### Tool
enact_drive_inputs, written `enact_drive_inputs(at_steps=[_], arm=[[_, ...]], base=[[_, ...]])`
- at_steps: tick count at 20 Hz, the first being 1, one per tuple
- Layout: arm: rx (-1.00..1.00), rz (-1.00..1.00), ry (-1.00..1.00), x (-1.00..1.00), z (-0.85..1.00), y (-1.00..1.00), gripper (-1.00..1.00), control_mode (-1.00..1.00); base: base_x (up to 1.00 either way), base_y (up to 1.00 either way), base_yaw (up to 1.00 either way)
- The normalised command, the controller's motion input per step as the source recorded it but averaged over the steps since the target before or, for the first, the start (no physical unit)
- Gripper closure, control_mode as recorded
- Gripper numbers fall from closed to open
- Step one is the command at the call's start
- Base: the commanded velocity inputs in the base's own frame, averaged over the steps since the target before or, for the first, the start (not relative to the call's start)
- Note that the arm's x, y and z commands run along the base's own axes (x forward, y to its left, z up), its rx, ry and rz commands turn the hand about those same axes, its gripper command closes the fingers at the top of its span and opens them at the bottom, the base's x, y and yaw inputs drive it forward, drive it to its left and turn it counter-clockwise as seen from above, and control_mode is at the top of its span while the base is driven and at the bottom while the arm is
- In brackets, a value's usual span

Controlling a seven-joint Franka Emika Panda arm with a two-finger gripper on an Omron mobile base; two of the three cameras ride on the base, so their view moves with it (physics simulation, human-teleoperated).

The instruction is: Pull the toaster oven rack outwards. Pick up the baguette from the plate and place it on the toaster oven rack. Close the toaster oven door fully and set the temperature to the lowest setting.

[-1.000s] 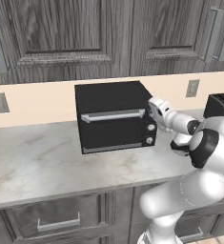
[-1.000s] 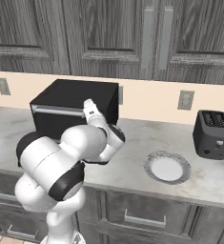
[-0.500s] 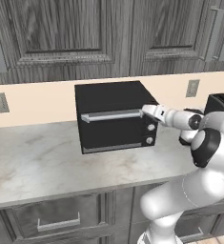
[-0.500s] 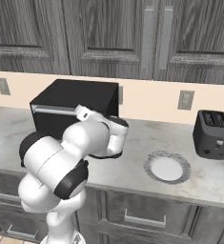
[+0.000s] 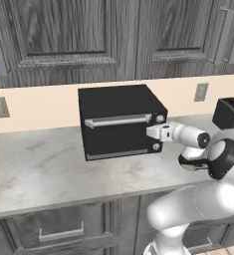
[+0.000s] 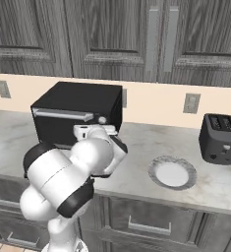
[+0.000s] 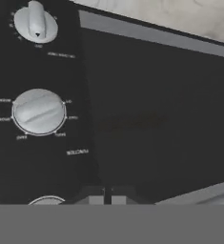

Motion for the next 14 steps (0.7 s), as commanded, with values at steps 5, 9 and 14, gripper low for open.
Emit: enact_drive_inputs(at_steps=[5,9,14], arm=[[-0.38,0.51,-0.38,0.03,-0.18,-0.46,1.0,-1.0],[-0.3,0.44,-0.35,0.06,-0.06,-0.73,1.0,-1.0],[-0.08,0.29,-0.29,0.0,0.0,-1.0,1.0,-1.0]], base=[[0.0,0.0,0.0],[0.0,0.0,0.0],[0.0,0.0,0.0]])
